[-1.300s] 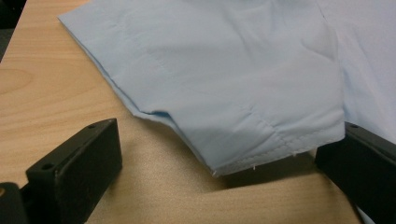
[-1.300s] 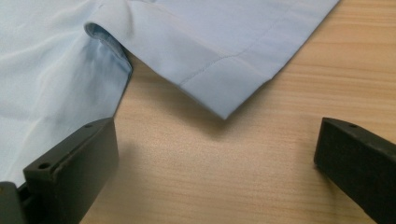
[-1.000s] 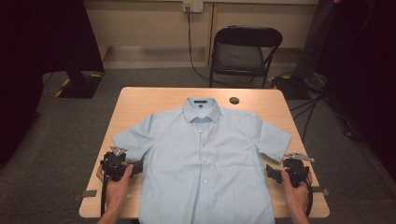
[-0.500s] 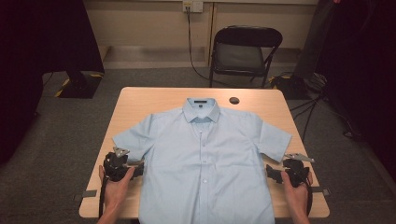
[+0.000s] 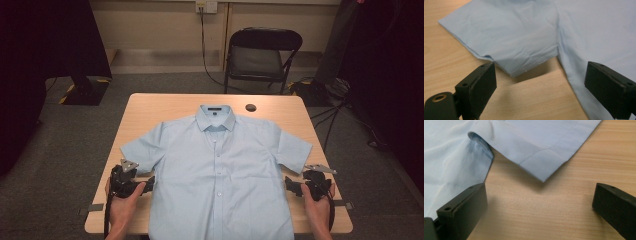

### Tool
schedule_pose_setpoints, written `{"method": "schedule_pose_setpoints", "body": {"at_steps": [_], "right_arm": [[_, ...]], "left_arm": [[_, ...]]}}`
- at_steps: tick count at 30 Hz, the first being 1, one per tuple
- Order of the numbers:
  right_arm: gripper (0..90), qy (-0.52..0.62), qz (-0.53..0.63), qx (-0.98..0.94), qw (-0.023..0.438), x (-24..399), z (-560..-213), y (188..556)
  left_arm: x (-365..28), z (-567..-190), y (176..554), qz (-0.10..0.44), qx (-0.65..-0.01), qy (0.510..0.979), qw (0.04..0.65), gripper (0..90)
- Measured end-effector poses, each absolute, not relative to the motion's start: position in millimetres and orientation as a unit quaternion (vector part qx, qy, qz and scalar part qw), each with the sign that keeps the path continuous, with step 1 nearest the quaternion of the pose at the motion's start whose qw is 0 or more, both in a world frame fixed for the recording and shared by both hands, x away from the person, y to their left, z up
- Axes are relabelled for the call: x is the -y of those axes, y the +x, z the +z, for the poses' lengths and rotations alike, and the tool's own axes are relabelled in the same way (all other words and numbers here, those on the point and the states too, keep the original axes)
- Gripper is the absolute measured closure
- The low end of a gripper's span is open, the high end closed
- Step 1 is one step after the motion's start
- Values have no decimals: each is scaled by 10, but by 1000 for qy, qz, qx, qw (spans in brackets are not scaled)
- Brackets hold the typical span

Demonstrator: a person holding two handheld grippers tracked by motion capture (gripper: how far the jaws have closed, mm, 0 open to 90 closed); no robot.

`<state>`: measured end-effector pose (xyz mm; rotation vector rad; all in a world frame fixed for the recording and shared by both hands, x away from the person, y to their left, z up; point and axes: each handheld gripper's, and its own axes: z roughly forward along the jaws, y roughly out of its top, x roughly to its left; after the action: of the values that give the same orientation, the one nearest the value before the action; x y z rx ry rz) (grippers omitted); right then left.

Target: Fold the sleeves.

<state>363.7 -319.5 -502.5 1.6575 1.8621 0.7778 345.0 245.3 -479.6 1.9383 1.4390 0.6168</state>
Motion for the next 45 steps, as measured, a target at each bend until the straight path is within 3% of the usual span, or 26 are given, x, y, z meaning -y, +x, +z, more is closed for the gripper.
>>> {"method": "schedule_pose_setpoints", "body": {"at_steps": [9,13,36,45], "right_arm": [[0,613,287,-688,262,3198,-5025,3633],[0,613,287,-688,262,3198,-5025,3633],[0,613,287,-688,262,3198,-5025,3633],[0,613,287,-688,262,3198,-5025,3633]], "left_arm": [[-2439,-4639,3387,230,-526,745,340,110],[-2455,-4595,3480,211,-529,742,354,118],[-2721,-4272,3777,224,-497,749,377,130],[-2791,-4015,4036,221,-496,749,379,77]]}}
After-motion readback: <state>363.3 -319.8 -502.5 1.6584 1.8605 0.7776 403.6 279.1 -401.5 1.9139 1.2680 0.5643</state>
